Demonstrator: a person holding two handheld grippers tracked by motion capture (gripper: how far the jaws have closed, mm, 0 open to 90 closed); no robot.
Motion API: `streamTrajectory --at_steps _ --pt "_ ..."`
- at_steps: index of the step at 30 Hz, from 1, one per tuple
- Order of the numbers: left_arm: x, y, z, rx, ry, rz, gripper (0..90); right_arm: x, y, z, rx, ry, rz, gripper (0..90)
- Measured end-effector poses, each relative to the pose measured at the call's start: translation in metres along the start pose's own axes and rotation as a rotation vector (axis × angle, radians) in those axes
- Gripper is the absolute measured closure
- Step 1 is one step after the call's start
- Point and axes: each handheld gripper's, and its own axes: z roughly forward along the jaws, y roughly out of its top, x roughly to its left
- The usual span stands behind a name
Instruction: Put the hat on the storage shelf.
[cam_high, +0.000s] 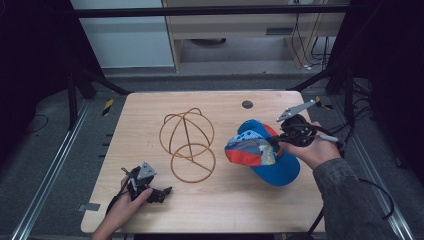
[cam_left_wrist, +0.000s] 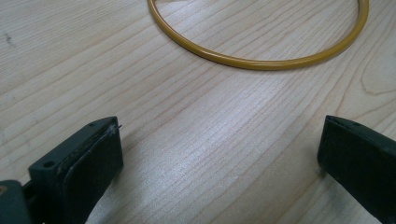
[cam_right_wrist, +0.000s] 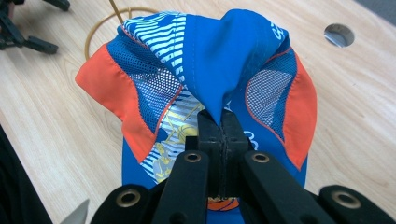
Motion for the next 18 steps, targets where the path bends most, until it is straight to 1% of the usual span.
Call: streamTrajectory --at_steps 3,4,5,6,14,15,16,18 --pt "0.0 0.0 0.0 0.0 0.0 0.0 0.0 0.0 0.002 -0.005 -0.006 -0.004 -0.006 90.0" --pt "0.0 0.0 0.0 0.0 0.0 0.0 0.0 -0.001 0.003 -0.01 -0.019 -0.002 -0.006 90.0" --pt "0.0 0.0 0.0 0.0 0.0 0.0 0.0 -0.001 0.003 -0.01 -0.019 -0.002 -0.006 90.0" --pt "0.0 0.0 0.0 0.0 0.001 0.0 0.0 -0.002 0.005 -0.014 -0.036 -0.004 -0.007 90.0" --pt "0.0 0.0 0.0 -0.004 0.001 -0.004 0.0 0.001 0.015 -0.039 -0.113 -0.019 -0.014 90.0" --pt "0.0 0.0 0.0 -0.004 0.001 -0.004 0.0 0.001 0.015 -0.039 -0.113 -0.019 -0.014 90.0" --pt "0.0 0.0 0.0 -0.004 0.002 -0.001 0.0 0.002 0.019 -0.045 -0.136 -0.022 -0.015 90.0" --pt "0.0 0.0 0.0 -0.004 0.002 -0.001 0.0 0.004 0.023 -0.051 -0.163 -0.019 -0.015 90.0"
